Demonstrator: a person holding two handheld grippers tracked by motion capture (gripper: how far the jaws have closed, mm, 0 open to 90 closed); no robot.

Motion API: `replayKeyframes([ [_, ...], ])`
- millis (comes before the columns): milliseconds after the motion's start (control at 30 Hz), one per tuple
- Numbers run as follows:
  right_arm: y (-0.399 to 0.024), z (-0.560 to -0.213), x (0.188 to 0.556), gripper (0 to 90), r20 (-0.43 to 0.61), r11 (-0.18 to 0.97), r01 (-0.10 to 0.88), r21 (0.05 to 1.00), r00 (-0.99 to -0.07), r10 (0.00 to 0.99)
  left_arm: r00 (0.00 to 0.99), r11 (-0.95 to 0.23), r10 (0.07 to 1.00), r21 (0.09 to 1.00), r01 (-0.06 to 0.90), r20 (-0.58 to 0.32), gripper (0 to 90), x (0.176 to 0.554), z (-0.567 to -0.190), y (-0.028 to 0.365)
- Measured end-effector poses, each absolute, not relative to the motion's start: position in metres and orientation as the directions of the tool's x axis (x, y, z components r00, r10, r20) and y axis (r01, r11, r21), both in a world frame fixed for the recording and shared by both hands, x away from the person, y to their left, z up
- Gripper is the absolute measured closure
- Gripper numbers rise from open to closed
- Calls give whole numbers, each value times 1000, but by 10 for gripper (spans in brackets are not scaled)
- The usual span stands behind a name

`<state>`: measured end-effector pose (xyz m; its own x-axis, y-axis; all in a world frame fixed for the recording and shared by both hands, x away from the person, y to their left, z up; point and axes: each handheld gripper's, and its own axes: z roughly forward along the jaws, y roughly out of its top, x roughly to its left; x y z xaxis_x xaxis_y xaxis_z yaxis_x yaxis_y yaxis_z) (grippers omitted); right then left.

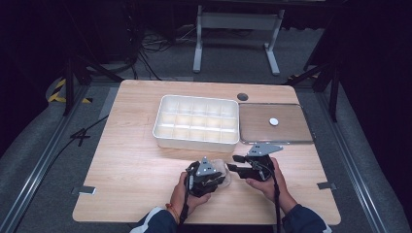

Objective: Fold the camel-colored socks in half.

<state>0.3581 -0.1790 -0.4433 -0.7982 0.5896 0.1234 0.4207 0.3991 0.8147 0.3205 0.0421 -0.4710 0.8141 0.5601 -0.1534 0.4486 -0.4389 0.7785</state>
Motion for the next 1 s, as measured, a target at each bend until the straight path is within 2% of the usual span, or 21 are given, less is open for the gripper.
replayKeyframes([
  [233, -159, -453, 362, 584, 128, 443, 431, 786, -815, 565, 821, -442, 551, 782, 439, -149, 739, 319, -474, 38],
  [300, -158, -457, 363, 612, 127, 453, 440, 775, -811, 570, 824, -444, 546, 782, 438, -152, 714, 318, -473, 38],
  [333, -160, -462, 366, 662, 137, 469, 455, 757, -812, 568, 836, -452, 528, 784, 427, -151, 673, 316, -472, 38],
  [500, -161, -467, 366, 731, 145, 486, 465, 740, -816, 560, 863, -483, 482, 776, 406, -152, 623, 311, -463, 50],
  [600, -162, -469, 365, 763, 128, 509, 461, 727, -819, 559, 867, -480, 482, 789, 382, -127, 666, 310, -453, 66],
  [733, -162, -469, 364, 775, 125, 510, 460, 727, -819, 560, 859, -438, 489, 808, 394, -154, 735, 316, -452, 71],
  [1000, -158, -470, 356, 785, 76, 534, 427, 730, -827, 557, 885, -489, 451, 797, 354, -116, 803, 317, -469, 45],
])
